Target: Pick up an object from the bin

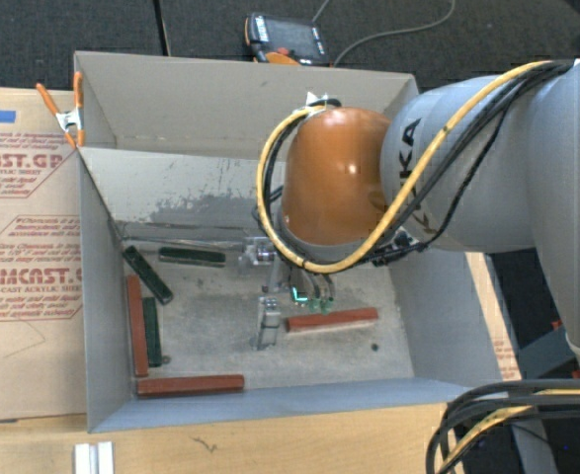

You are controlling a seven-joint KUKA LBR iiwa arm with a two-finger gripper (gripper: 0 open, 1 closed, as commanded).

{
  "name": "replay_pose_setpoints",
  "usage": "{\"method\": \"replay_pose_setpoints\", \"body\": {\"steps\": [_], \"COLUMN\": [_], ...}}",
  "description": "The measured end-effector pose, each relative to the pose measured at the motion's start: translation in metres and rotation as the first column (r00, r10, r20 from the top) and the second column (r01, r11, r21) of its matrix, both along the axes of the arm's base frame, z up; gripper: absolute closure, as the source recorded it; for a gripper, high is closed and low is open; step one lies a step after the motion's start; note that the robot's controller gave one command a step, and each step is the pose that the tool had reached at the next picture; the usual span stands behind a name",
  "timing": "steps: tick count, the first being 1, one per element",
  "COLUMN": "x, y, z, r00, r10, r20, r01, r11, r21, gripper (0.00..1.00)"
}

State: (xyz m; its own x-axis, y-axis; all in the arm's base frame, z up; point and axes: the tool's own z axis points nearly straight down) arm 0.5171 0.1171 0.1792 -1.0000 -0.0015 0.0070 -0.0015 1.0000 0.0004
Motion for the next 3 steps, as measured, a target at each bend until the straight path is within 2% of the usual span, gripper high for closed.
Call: {"method": "replay_pose_setpoints", "body": {"steps": [1, 2, 3], "x": [-0.004, -0.002, 0.008], "y": [-0.144, -0.138, -0.122], "z": [-0.113, -0.109, -0.077], "r00": [1.000, 1.000, 1.000], "r10": [0.004, 0.011, 0.008], "r20": [0.001, 0.007, 0.011], "r01": [-0.004, -0.011, -0.008], "r11": [1.000, 1.000, 1.000], "r21": [-0.004, 0.001, 0.001], "gripper": [0.00, 1.00, 1.00]}}
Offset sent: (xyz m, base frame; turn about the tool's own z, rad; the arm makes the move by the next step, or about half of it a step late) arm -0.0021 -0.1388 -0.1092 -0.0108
